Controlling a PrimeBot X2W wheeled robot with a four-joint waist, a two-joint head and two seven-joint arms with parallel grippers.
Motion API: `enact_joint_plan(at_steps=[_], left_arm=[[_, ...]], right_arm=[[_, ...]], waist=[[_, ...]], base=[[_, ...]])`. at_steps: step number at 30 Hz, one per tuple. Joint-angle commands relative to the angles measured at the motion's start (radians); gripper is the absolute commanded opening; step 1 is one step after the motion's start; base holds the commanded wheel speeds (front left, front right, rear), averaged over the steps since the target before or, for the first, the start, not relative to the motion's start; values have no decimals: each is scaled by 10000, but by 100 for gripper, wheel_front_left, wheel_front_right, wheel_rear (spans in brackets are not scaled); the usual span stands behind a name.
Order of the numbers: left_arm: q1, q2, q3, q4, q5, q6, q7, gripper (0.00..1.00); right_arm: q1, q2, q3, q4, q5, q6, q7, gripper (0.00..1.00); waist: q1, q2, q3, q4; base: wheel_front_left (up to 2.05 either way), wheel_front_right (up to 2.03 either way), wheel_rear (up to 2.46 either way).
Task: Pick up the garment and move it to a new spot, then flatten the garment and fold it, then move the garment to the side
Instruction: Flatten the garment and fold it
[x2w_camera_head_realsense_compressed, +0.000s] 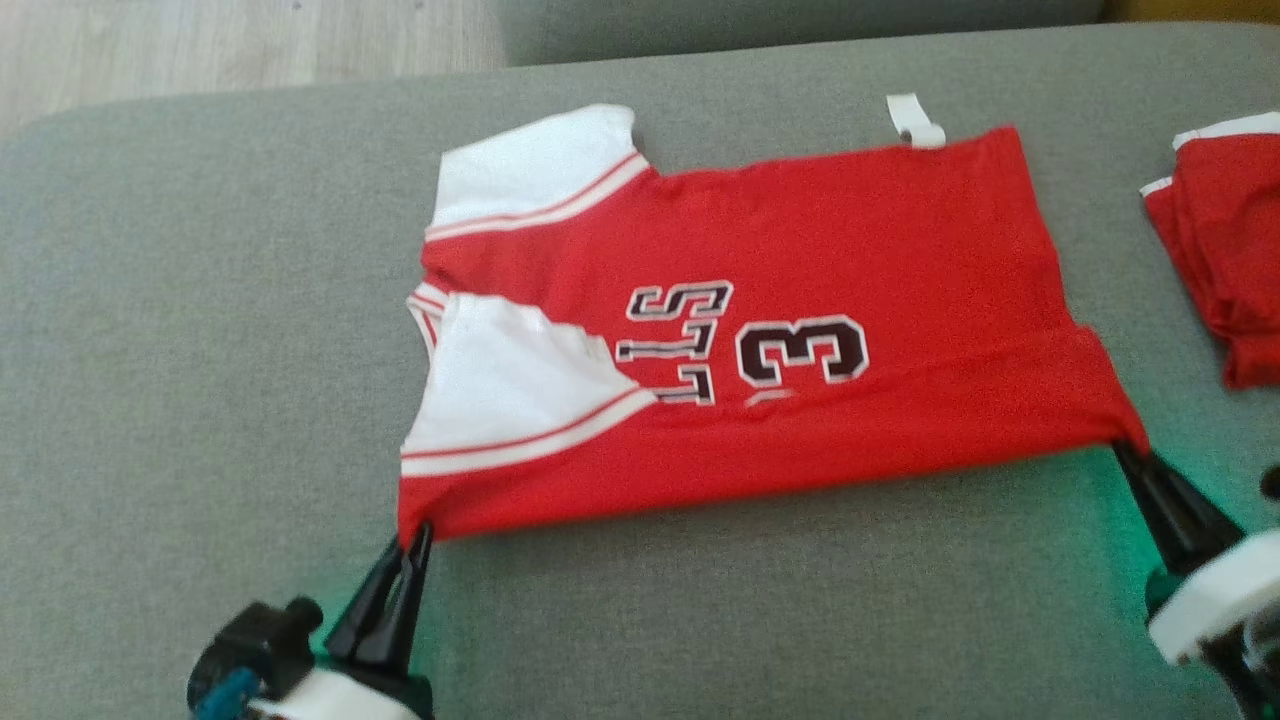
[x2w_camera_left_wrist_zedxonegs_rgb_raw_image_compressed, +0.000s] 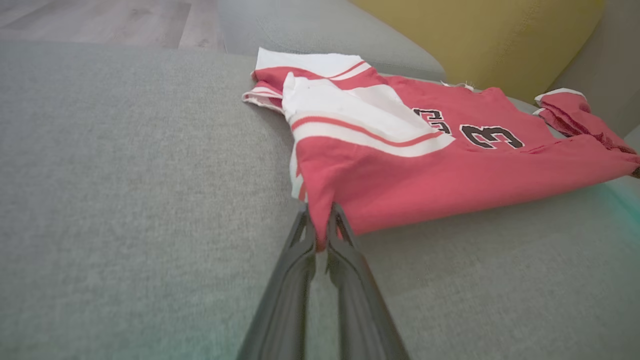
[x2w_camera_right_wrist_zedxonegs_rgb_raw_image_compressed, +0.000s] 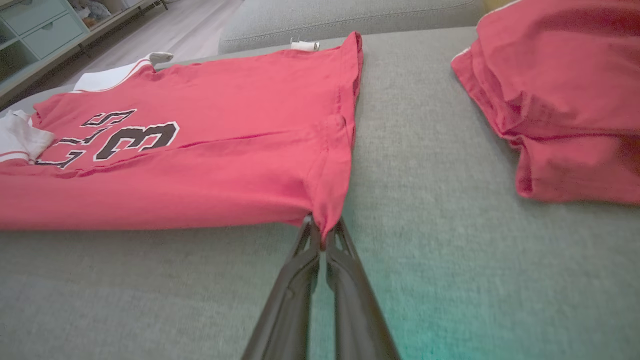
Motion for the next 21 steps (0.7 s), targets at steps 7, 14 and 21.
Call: enact_joint_plan(at_steps=[7,14,21], left_arm=[[976,546,115,-969,-371,117,366,0],[1587,750,-15,-1478,-502,262,645,0],[1713,818,-43,-1611,-684,311,916,0]], right_arm=[[1785,-753,-508,-525,-321,65,-138,0],[2627,-857,-724,-857,-640,65,-78,0],[2843,-844,-933,-957,-791,65,98,0]], waist=[[1,-1,-514,117],[1,-1,-663,76],[1,-1,-708,40]], base=[[0,0,0],[0,0,0],[0,0,0]])
